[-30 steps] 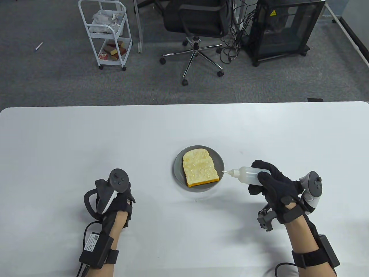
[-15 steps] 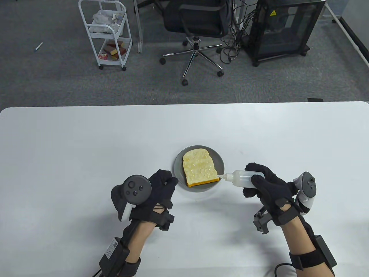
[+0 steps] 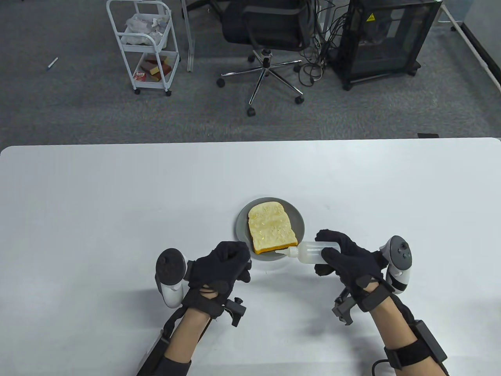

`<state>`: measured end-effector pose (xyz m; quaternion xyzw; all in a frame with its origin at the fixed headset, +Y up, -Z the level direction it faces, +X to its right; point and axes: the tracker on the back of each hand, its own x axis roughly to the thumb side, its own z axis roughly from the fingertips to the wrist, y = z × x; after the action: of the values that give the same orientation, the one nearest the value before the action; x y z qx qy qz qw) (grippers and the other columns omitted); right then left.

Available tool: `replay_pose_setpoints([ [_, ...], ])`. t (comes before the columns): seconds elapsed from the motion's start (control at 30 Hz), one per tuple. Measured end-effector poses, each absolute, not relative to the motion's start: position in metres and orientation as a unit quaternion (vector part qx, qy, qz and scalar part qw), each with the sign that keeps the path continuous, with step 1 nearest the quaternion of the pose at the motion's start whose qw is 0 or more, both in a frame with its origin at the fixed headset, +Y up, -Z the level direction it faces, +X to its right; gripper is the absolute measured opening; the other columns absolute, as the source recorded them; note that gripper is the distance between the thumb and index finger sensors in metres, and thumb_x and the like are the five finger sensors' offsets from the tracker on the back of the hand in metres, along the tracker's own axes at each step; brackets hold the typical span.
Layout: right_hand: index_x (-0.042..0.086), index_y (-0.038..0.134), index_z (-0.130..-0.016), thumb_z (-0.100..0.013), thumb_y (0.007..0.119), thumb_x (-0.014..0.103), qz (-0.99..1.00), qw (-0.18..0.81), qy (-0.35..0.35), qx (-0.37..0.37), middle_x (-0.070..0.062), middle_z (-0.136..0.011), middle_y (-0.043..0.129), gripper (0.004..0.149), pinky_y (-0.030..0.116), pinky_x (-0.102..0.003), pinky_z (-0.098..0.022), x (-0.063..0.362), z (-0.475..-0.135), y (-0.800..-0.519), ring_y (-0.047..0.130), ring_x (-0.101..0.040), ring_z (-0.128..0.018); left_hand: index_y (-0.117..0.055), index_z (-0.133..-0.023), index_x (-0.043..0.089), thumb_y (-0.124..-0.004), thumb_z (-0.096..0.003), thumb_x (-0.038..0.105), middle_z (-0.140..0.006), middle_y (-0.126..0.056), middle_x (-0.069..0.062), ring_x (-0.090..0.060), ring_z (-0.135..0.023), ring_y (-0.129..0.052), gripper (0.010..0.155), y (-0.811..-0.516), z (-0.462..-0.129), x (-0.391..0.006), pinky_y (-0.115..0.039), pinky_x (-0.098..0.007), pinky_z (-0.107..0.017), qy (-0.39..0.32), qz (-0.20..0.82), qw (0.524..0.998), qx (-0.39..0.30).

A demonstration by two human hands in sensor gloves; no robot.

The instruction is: Squeeze honey bottle to draw zigzag on toast

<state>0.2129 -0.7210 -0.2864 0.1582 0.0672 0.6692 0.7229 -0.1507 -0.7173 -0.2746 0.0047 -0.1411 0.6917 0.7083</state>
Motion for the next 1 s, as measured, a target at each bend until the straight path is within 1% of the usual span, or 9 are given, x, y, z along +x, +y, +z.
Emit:
replay_pose_setpoints([
  [0.13,0.005,0.066,-0.1,-0.047,0.091,0.054,0.673,0.717,0.076,0.168,-0.022,-0.078,0.09,0.077,0.088,-0.047,-0.039,0.207,-0.286,-0.724,0.102,-0.029,-0.047,-0.086,-0.081,0.012,-0.092,-0.0503,0.037,-0.063,-0.104,-0.016,-0.018,-0.031,-0.114,0.04,-0.72,-0.272,-0.146,-0.094,-0.042,-0.031,-0.148,0.718,0.68,0.005],
  [0.23,0.004,0.066,-0.1,-0.047,0.091,0.054,0.674,0.714,0.08,0.17,-0.023,-0.079,0.09,0.077,0.087,-0.047,-0.039,0.204,-0.285,-0.725,0.102,-0.029,-0.047,-0.085,-0.081,0.011,-0.092,-0.0506,0.036,-0.064,-0.103,-0.016,-0.018,-0.032,-0.114,0.04,-0.722,-0.272,-0.143,-0.093,-0.042,-0.031,-0.151,0.726,0.671,-0.01],
  [0.4,0.004,0.066,-0.1,-0.047,0.091,0.054,0.674,0.712,0.09,0.175,-0.022,-0.079,0.09,0.077,0.088,-0.047,-0.039,0.198,-0.284,-0.73,0.103,-0.029,-0.047,-0.085,-0.082,0.011,-0.091,-0.0507,0.036,-0.064,-0.103,-0.016,-0.018,-0.033,-0.114,0.04,-0.725,-0.271,-0.138,-0.093,-0.042,-0.032,-0.15,0.711,0.686,-0.014],
  [0.57,0.004,0.066,-0.1,-0.047,0.091,0.054,0.679,0.705,0.097,0.179,-0.022,-0.079,0.09,0.077,0.088,-0.047,-0.039,0.192,-0.283,-0.732,0.103,-0.029,-0.047,-0.085,-0.082,0.011,-0.091,-0.0506,0.036,-0.064,-0.103,-0.017,-0.019,-0.033,-0.114,0.041,-0.726,-0.27,-0.134,-0.093,-0.042,-0.032,-0.154,0.707,0.69,-0.022],
  [0.77,0.004,0.066,-0.1,-0.047,0.091,0.054,0.69,0.69,0.109,0.189,-0.022,-0.079,0.09,0.077,0.088,-0.047,-0.039,0.182,-0.281,-0.737,0.103,-0.03,-0.048,-0.086,-0.081,0.01,-0.092,-0.0507,0.036,-0.061,-0.103,-0.017,-0.018,-0.03,-0.114,0.041,-0.726,-0.266,-0.125,-0.093,-0.042,-0.03,-0.164,0.672,0.721,-0.034],
  [0.87,0.004,0.066,-0.1,-0.046,0.092,0.053,0.693,0.686,0.111,0.191,-0.023,-0.08,0.089,0.077,0.087,-0.049,-0.04,0.179,-0.28,-0.737,0.102,-0.031,-0.05,-0.087,-0.078,0.007,-0.092,-0.05,0.037,-0.054,-0.105,-0.017,-0.017,-0.022,-0.114,0.041,-0.725,-0.261,-0.122,-0.094,-0.042,-0.026,-0.149,0.65,0.745,-0.011],
  [0.9,0.004,0.066,-0.1,-0.046,0.092,0.052,0.696,0.683,0.111,0.192,-0.023,-0.08,0.089,0.077,0.087,-0.049,-0.041,0.18,-0.28,-0.738,0.102,-0.031,-0.05,-0.087,-0.078,0.007,-0.092,-0.0499,0.037,-0.054,-0.105,-0.017,-0.018,-0.022,-0.114,0.042,-0.724,-0.26,-0.12,-0.093,-0.042,-0.026,-0.161,0.637,0.753,-0.004],
  [0.93,0.003,0.066,-0.1,-0.046,0.092,0.053,0.697,0.682,0.111,0.193,-0.023,-0.08,0.089,0.077,0.087,-0.049,-0.04,0.18,-0.28,-0.738,0.103,-0.031,-0.049,-0.086,-0.079,0.008,-0.092,-0.0502,0.036,-0.056,-0.104,-0.017,-0.018,-0.024,-0.114,0.041,-0.722,-0.26,-0.119,-0.093,-0.042,-0.028,-0.175,0.626,0.76,0.005],
  [1.0,0.002,0.067,-0.099,-0.047,0.09,0.055,0.698,0.683,0.114,0.183,-0.022,-0.078,0.091,0.078,0.089,-0.047,-0.038,0.182,-0.281,-0.74,0.104,-0.029,-0.047,-0.083,-0.083,0.014,-0.091,-0.0506,0.036,-0.067,-0.1,-0.015,-0.021,-0.037,-0.113,0.04,-0.715,-0.258,-0.117,-0.092,-0.043,-0.035,-0.205,0.587,0.782,0.029],
])
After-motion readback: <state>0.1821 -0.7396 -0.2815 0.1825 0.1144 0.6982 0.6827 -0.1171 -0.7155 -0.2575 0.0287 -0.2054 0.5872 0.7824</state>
